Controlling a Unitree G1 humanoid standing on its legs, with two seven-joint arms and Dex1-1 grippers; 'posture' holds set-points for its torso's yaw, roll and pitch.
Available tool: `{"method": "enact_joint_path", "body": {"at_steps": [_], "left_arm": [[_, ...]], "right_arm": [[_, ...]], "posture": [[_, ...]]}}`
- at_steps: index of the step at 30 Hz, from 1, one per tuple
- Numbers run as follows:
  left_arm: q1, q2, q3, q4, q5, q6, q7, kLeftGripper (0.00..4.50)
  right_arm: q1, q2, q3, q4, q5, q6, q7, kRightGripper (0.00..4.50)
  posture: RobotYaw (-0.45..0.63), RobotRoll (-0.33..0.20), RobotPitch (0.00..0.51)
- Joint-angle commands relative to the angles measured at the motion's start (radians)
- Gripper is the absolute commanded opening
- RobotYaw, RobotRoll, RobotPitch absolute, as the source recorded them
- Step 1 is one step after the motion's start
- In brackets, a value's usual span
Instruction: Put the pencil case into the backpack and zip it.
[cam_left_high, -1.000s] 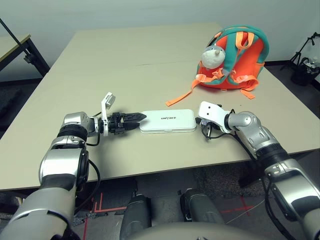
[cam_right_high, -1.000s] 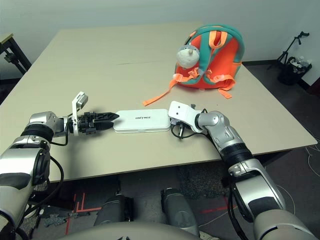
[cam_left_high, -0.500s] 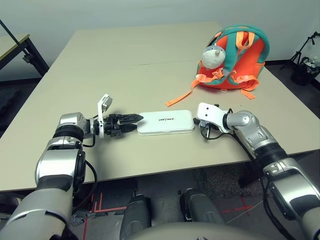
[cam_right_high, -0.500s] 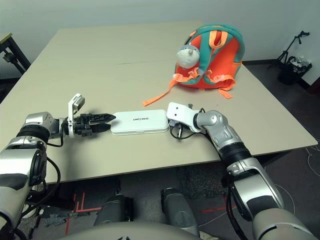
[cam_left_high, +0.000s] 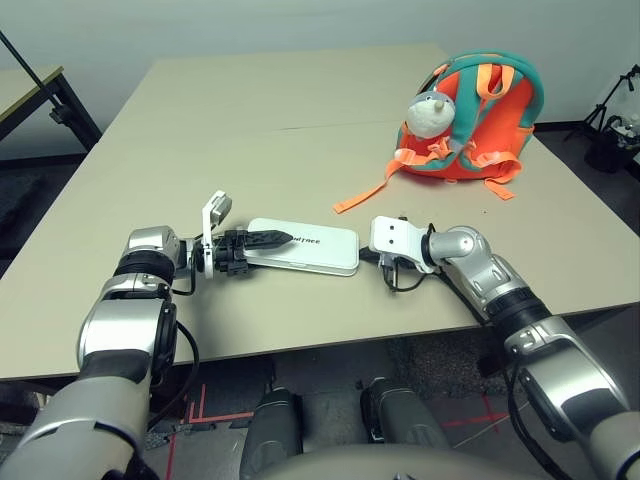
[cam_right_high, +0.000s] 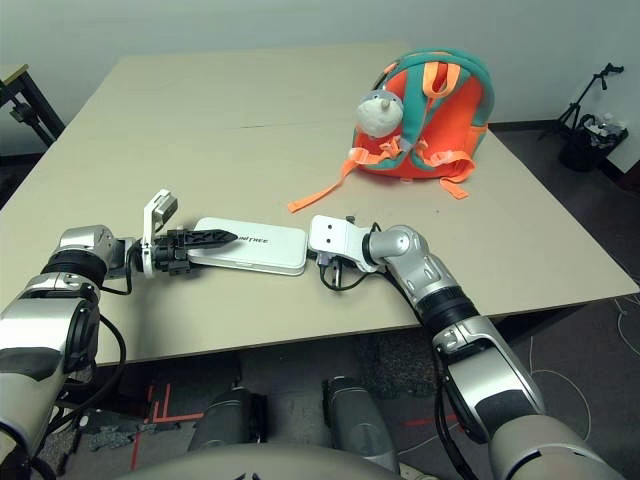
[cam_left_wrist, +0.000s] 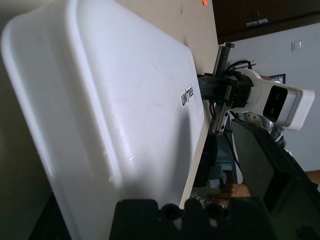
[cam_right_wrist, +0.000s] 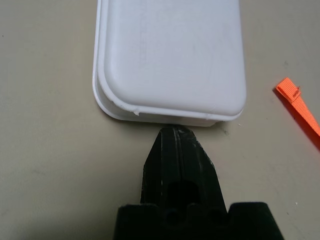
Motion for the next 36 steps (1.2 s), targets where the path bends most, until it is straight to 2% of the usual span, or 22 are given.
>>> {"method": "enact_joint_path", "body": {"at_steps": [1,3,5,9,10,19,27,32,36], "left_arm": [[0.012,-0.024,-0.019,-0.013,0.01,-0.018,-0.024,4.5],[0.013,-0.023,-0.017,-0.013,0.009,-0.027,-0.028,4.5],[0.014,-0.024,-0.012,-0.011,0.008,-0.037,-0.027,4.22],[0.007,-0.019,0.002,-0.021,-0.002,-0.039,-0.032,3.21],[0.004,-0.016,0.008,-0.025,-0.006,-0.043,-0.032,3.1],[-0.012,0.007,0.053,-0.081,-0.034,-0.068,-0.033,3.1],[-0.036,-0.009,0.16,-0.157,-0.072,-0.215,0.074,3.1],[-0.043,-0.023,0.178,-0.226,-0.086,-0.269,0.117,3.1],[-0.056,-0.036,0.21,-0.273,-0.107,-0.304,0.182,3.1]], "right_arm": [[-0.014,0.016,0.026,-0.003,0.01,-0.027,0.01,0.03],[-0.011,0.011,0.024,-0.002,0.011,-0.027,0.008,0.03],[-0.007,0.007,0.022,0.0,0.011,-0.028,0.006,0.0],[0.01,-0.013,0.01,0.0,0.014,-0.023,0.004,0.0],[0.014,-0.021,0.006,0.002,0.016,-0.021,0.002,0.0],[0.028,-0.093,-0.044,0.04,0.051,-0.005,-0.035,0.0],[0.002,-0.157,-0.134,0.123,0.086,0.001,-0.116,0.0],[-0.049,-0.18,-0.221,0.207,0.101,-0.015,-0.246,1.76],[-0.121,-0.172,-0.339,0.268,0.138,-0.004,-0.456,3.36]], "posture": [[-0.17,0.0,0.0],[-0.17,0.0,0.0],[-0.16,0.0,0.0],[-0.16,0.0,0.0],[-0.16,0.0,0.0],[-0.15,0.0,0.0],[-0.15,0.0,0.0],[-0.14,0.0,0.0],[-0.14,0.0,0.0]]}}
